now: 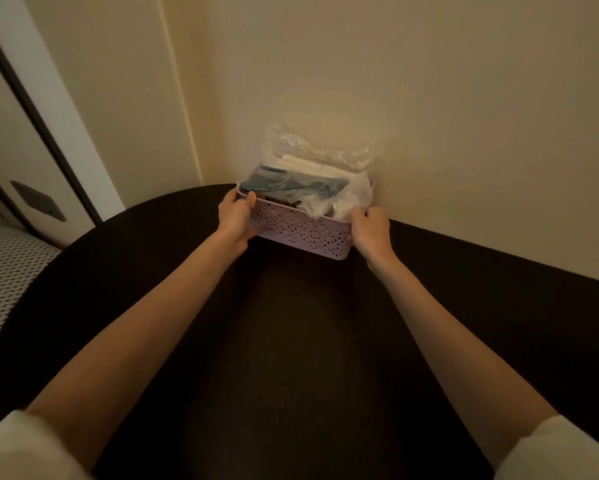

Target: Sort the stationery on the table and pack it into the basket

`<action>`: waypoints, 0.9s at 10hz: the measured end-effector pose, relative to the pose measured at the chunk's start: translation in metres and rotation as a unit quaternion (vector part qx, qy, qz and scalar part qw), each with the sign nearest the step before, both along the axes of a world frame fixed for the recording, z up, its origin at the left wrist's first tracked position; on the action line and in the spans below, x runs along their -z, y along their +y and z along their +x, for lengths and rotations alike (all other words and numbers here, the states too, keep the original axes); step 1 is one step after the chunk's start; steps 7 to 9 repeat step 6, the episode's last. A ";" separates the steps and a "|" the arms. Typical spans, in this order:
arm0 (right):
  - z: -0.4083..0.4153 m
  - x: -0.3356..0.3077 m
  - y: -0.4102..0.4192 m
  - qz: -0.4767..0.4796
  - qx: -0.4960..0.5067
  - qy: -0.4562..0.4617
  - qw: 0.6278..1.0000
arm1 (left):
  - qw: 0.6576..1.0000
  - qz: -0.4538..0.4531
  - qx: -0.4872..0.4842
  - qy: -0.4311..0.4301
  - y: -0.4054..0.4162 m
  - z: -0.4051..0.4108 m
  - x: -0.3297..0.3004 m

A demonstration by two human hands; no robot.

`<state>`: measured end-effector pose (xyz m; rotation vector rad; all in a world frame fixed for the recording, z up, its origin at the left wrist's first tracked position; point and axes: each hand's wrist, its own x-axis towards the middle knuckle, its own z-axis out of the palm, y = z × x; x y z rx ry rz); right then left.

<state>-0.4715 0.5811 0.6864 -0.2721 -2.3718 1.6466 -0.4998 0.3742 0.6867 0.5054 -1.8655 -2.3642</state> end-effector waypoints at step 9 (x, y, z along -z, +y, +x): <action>0.002 -0.031 0.001 0.013 -0.043 -0.157 0.987 | 0.989 -0.104 0.025 -0.101 0.001 -0.009 -0.028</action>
